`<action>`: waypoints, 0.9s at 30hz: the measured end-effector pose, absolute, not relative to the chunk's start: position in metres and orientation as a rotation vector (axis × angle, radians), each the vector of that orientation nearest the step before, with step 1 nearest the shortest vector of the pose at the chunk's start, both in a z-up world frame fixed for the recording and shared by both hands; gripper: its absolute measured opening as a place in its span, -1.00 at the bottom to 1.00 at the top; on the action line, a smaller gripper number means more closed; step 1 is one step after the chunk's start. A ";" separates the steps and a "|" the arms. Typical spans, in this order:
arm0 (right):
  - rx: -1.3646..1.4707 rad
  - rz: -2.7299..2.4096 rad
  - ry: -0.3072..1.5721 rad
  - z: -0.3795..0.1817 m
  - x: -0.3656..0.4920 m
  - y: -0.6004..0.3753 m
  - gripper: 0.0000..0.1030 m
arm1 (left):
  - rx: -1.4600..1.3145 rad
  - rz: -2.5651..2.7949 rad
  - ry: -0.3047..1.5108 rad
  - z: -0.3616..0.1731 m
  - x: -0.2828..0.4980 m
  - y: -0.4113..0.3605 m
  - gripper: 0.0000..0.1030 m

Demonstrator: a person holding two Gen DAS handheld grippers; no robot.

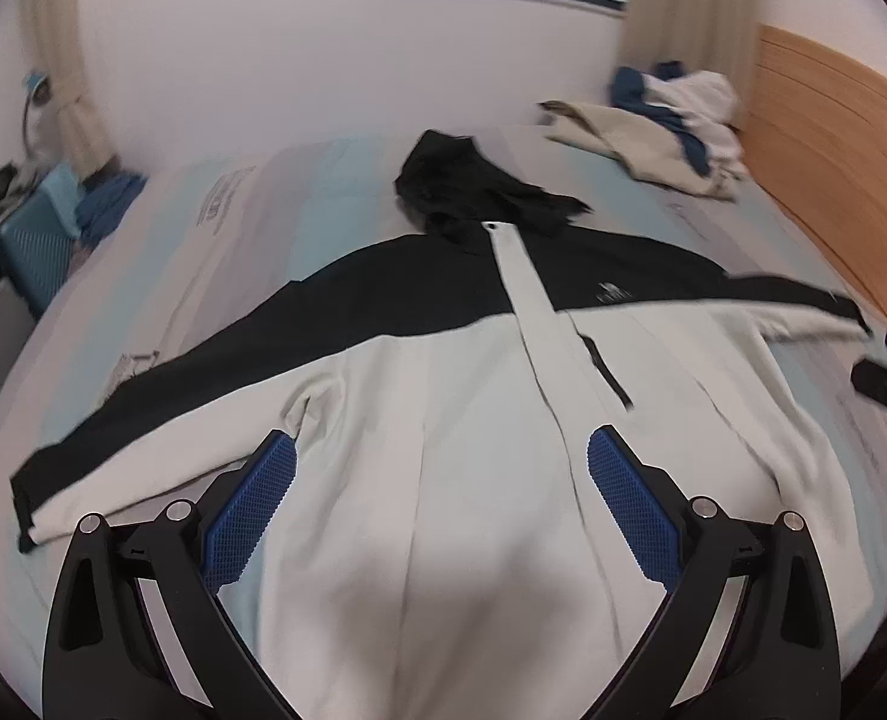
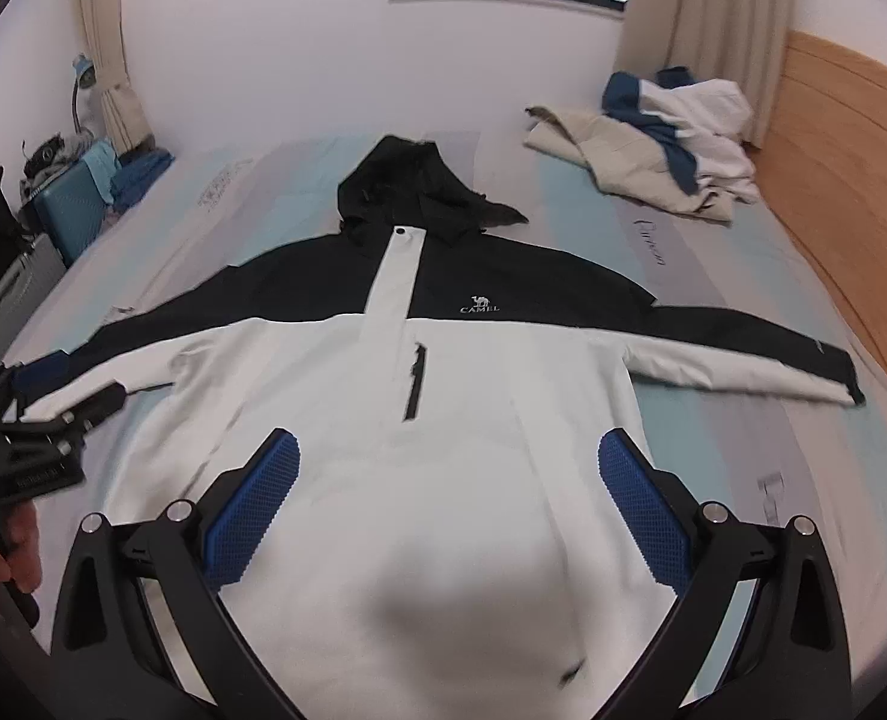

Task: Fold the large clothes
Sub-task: 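Reach the right tool to the black sleeve cuff and grasp it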

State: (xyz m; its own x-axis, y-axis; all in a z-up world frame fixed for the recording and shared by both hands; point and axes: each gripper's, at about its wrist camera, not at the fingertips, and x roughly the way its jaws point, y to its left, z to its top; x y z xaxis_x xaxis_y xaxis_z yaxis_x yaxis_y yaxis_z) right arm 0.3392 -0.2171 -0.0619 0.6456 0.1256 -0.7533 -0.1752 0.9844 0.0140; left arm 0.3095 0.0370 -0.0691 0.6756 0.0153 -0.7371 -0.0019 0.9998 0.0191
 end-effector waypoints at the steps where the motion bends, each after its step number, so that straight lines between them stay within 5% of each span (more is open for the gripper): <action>1: -0.042 0.184 0.869 -0.067 0.354 -0.223 0.86 | 0.003 0.026 0.843 -0.071 0.321 0.035 0.87; 16: 0.013 0.054 0.985 -0.151 0.511 -0.313 0.86 | 0.032 0.044 0.932 -0.129 0.471 0.001 0.87; 27: 0.079 -0.406 1.174 -0.216 0.541 -0.577 0.86 | 0.058 0.016 1.031 -0.192 0.573 -0.051 0.87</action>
